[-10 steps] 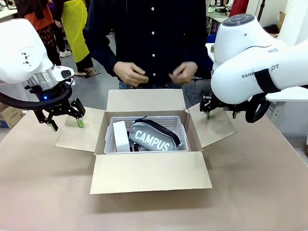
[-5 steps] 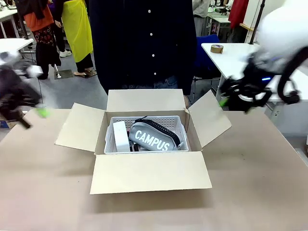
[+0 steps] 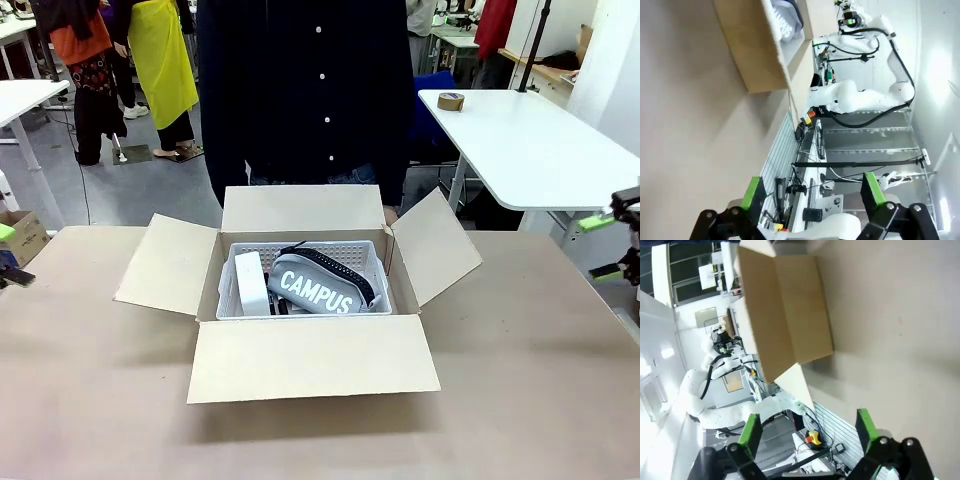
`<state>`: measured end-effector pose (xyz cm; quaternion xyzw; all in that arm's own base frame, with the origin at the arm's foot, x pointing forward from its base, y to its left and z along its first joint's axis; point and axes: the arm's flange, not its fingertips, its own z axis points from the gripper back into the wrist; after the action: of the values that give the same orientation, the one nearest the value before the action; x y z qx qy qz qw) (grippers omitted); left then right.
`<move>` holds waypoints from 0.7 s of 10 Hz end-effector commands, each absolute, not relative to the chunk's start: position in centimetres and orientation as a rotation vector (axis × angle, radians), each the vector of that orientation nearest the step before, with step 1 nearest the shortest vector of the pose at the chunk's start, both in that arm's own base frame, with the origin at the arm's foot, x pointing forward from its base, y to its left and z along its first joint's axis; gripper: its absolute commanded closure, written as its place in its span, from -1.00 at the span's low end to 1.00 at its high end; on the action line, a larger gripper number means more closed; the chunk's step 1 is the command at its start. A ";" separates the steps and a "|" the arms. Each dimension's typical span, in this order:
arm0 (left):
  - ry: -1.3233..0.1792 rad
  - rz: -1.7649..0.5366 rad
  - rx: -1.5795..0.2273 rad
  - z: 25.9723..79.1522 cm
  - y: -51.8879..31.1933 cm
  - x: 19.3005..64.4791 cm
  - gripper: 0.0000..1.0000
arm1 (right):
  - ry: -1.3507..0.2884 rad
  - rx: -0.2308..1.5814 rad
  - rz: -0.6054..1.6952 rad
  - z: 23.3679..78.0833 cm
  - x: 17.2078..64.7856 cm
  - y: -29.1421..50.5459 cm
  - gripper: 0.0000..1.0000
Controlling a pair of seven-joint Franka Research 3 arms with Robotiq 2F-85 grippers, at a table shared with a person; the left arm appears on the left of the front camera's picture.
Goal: Pack the gift set into the box.
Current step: Lift both hands away from the flaps of the Package Box, then press and hold the closed box until the human finishes sealing it.
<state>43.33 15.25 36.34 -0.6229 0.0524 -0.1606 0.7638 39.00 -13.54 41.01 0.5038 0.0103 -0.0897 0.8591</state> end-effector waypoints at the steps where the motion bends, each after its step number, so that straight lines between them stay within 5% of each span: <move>1: 0.077 -0.348 -1.164 40.9 15.3 40.1 -1.00 | -0.049 0.904 -0.116 46.3 38.4 -11.1 -1.00; 7: 0.077 -0.348 -1.164 40.9 15.3 40.1 -1.00 | -0.049 0.904 -0.116 46.3 38.4 -11.1 -1.00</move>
<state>40.32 15.47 41.06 -0.5489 0.0367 -0.1680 0.8180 38.58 -11.18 46.54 0.4453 -0.0276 -0.0494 0.8936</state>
